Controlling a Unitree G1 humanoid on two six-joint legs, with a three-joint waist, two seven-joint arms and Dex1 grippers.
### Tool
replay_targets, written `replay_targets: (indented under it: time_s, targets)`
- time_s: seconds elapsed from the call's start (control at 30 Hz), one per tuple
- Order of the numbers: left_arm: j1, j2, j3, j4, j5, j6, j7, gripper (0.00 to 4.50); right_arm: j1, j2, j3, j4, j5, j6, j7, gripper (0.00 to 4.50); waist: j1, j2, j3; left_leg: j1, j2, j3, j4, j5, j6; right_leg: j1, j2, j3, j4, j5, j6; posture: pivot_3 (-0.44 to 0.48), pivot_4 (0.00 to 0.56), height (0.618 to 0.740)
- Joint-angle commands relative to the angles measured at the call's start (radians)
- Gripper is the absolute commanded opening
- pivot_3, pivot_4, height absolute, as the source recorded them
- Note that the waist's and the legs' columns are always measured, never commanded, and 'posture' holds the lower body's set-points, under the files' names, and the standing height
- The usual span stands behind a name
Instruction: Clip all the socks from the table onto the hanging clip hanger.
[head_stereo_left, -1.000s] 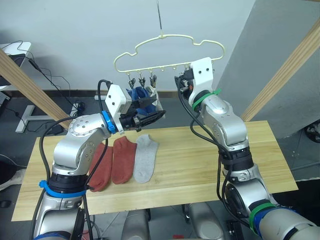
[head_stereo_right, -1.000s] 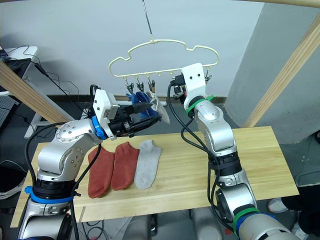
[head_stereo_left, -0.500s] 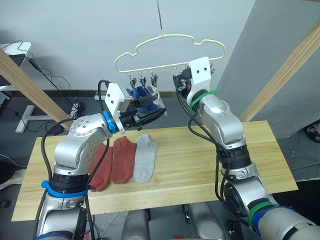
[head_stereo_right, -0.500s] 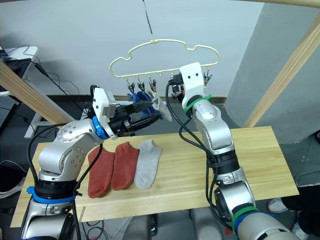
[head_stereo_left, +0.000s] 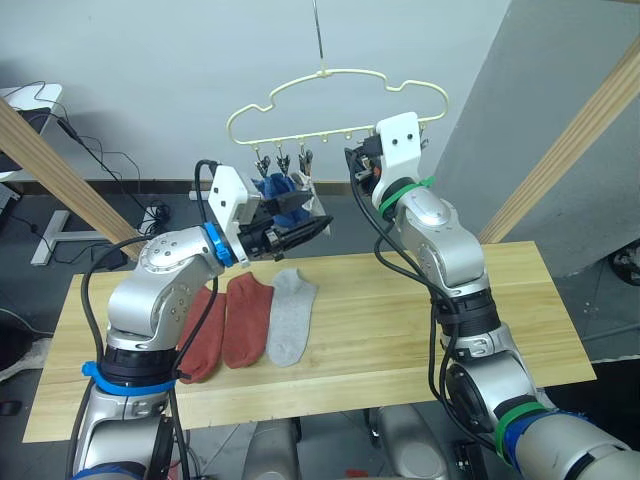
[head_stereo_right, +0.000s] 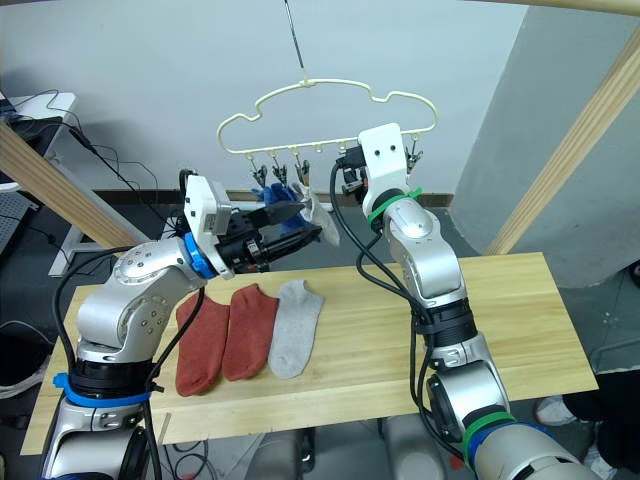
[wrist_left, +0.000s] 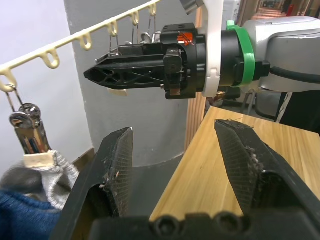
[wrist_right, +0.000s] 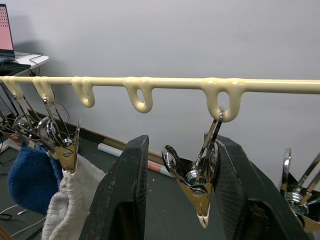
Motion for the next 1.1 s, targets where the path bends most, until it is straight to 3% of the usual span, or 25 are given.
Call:
replay_targets:
  time_s: [0.03,0.17,0.23,0.43,0.57,0.7,0.77,0.8,1.1]
  targets:
    - [0.002,0.004,0.024,-0.047,-0.018,-0.006,0.007,2.86,-0.026,0.008,-0.010,-0.024,0.007,-0.030,-0.005,1.43,0.000,0.000,0.000,0.000,0.000,0.000,0.000,0.000,0.000,0.000,0.000,0.000,0.000,0.000,0.000,-0.159,0.239,0.740]
    - [0.007,0.003,0.022,-0.045,-0.009,-0.013,0.011,2.86,-0.028,0.007,-0.014,-0.021,0.007,-0.036,-0.007,0.35,0.000,0.000,0.000,0.000,0.000,0.000,0.000,0.000,0.000,0.000,0.000,0.000,0.000,0.000,0.000,-0.160,0.240,0.740]
    - [0.016,0.002,0.018,-0.047,0.001,-0.020,0.018,2.86,-0.029,0.006,-0.016,-0.020,0.008,-0.037,-0.007,0.01,0.000,0.000,0.000,0.000,0.000,0.000,0.000,0.000,0.000,0.000,0.000,0.000,0.000,0.000,0.000,-0.160,0.240,0.740]
    - [0.090,-0.015,0.002,-0.083,0.058,-0.035,0.102,2.86,-0.025,0.006,-0.020,-0.026,0.012,-0.035,-0.005,0.01,0.000,0.000,0.000,0.000,0.000,0.000,0.000,0.000,0.000,0.000,0.000,0.000,0.000,0.000,0.000,-0.161,0.242,0.740]
    - [0.236,-0.066,-0.025,-0.127,0.157,-0.059,0.237,2.86,-0.024,0.004,-0.024,-0.027,0.015,-0.031,-0.002,0.01,-0.001,0.001,-0.001,0.000,0.000,0.000,0.000,0.000,0.000,0.000,0.000,0.000,0.000,0.000,0.000,-0.159,0.249,0.740]
    - [0.371,-0.170,-0.039,-0.127,0.240,-0.059,0.402,3.66,-0.021,0.000,-0.027,-0.037,0.020,-0.017,0.005,0.01,0.001,0.001,-0.001,0.000,0.000,0.000,0.000,0.000,0.000,0.000,-0.001,0.000,0.000,0.000,0.000,-0.160,0.259,0.740]
    - [0.413,-0.218,-0.054,-0.100,0.269,-0.058,0.451,4.28,-0.018,-0.002,-0.027,-0.046,0.023,-0.005,0.010,0.01,0.002,0.001,-0.001,0.000,0.000,0.000,0.000,0.000,0.000,0.000,-0.001,0.000,0.000,0.000,0.000,-0.166,0.269,0.740]
    - [0.424,-0.242,-0.063,-0.072,0.278,-0.053,0.466,4.49,-0.014,-0.004,-0.025,-0.051,0.024,0.001,0.013,0.01,0.002,0.001,-0.001,0.000,0.000,0.000,0.001,0.000,0.000,0.000,-0.001,0.000,0.000,0.000,0.000,-0.166,0.269,0.740]
    - [0.309,-0.312,-0.097,0.229,0.358,-0.110,0.497,4.50,-0.001,-0.016,-0.016,-0.084,0.024,0.046,0.037,0.01,0.007,0.001,-0.001,0.000,0.000,0.000,0.001,0.002,0.003,0.000,0.001,0.000,0.001,0.002,0.000,-0.191,0.283,0.740]
